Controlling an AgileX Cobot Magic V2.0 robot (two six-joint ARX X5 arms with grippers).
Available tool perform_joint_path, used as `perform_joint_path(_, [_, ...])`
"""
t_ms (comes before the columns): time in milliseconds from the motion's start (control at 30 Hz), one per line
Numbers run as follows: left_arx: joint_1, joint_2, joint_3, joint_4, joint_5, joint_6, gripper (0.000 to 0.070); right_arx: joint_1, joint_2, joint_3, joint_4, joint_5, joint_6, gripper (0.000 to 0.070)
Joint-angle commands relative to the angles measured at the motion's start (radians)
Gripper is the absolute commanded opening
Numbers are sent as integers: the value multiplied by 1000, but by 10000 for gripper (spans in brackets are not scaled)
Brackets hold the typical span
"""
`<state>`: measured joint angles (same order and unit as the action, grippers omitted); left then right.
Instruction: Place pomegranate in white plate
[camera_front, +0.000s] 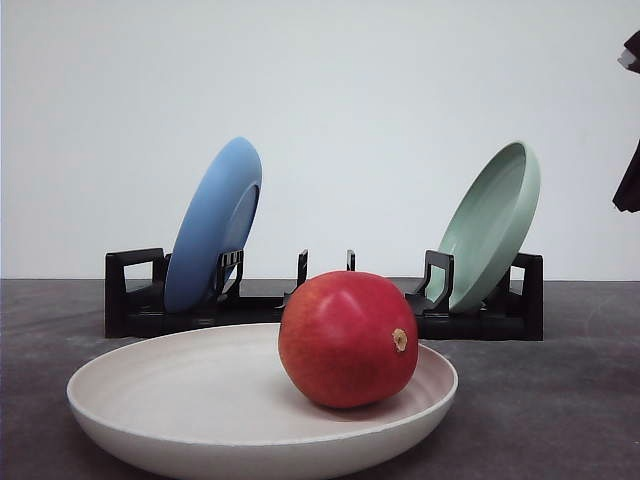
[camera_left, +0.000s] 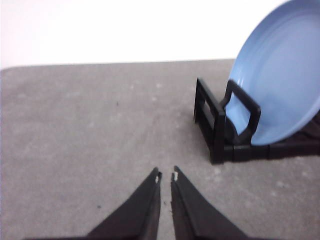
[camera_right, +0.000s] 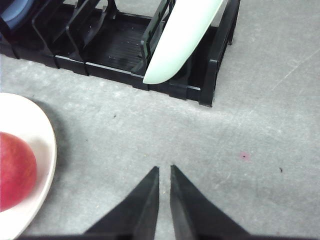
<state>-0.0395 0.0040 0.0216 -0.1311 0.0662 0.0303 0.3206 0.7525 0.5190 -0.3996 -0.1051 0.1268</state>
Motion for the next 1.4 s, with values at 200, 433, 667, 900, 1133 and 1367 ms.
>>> perform_joint_path(200, [0, -1, -9, 7, -2, 4, 23, 4, 3, 8, 11, 1, -8, 34])
perform_joint_path(433, [0, -1, -9, 7, -2, 4, 23, -1, -52, 6, 9, 20, -104, 34])
perform_joint_path(667, [0, -1, -9, 7, -2, 4, 23, -140, -325, -194, 147, 32, -156, 35])
perform_joint_path(900, [0, -1, -9, 7, -2, 4, 23, -245, -616, -384, 195, 36, -134, 34])
perform_joint_path(1133, [0, -1, -9, 7, -2, 4, 23, -278, -745, -495, 263, 36, -116, 34])
perform_joint_path(1367, [0, -1, -9, 4, -2, 4, 23, -301, -749, -508, 273, 53, -105, 34])
